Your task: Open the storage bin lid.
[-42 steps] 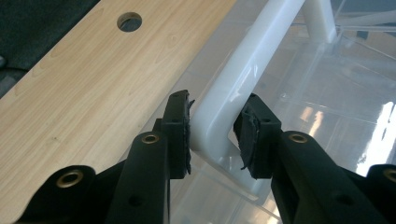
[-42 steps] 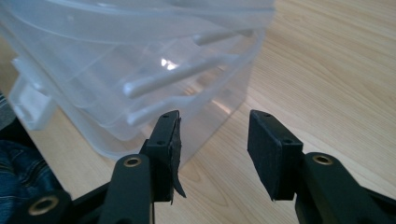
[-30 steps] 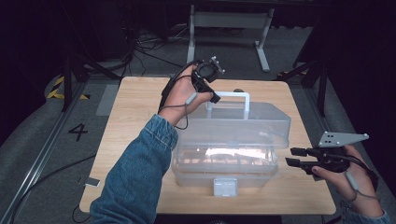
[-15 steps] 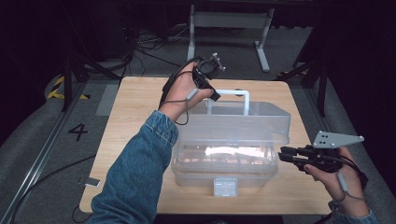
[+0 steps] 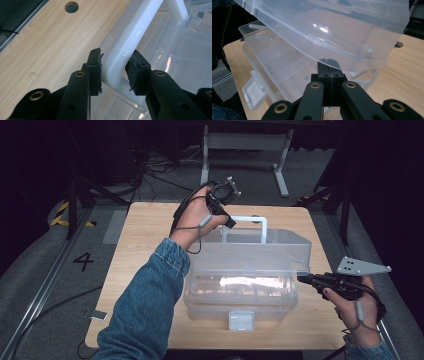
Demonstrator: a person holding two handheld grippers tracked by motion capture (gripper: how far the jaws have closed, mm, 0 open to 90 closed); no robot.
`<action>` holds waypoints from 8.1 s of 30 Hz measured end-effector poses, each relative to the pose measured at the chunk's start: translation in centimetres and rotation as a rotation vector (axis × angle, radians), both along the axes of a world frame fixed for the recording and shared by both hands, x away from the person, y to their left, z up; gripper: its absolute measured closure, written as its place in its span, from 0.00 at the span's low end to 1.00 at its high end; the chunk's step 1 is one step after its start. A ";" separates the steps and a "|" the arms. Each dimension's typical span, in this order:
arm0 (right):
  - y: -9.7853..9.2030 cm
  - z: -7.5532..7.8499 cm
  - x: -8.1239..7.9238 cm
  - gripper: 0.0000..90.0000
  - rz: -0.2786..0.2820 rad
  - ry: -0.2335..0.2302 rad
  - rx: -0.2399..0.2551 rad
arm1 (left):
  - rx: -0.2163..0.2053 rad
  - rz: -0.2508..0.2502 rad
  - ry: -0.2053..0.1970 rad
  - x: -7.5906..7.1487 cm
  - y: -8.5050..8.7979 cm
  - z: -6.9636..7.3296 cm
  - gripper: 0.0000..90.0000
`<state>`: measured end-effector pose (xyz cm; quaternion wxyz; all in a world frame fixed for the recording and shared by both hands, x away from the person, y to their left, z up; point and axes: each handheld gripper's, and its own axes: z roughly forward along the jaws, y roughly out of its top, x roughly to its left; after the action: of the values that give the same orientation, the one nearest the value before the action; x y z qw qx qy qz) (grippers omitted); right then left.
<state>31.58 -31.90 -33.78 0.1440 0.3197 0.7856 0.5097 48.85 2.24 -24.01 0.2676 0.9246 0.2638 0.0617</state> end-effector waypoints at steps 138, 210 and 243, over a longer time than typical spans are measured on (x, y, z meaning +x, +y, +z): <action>-0.8 3.5 2.4 1.00 -0.068 -0.113 0.067 | -0.416 0.476 -0.523 -10.3 10.6 -5.4 0.80; 6.2 -5.5 -0.2 0.89 0.459 0.139 -0.479 | -0.454 0.567 -0.340 -1.0 10.4 -4.8 0.85; 6.2 -5.6 -0.2 0.89 0.461 0.140 -0.480 | -0.467 0.606 -0.192 5.4 10.7 -8.0 0.90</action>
<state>31.43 -25.69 -39.35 0.0420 0.1246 0.9429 0.3061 54.25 12.98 -31.97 0.4639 0.7092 0.5054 0.1624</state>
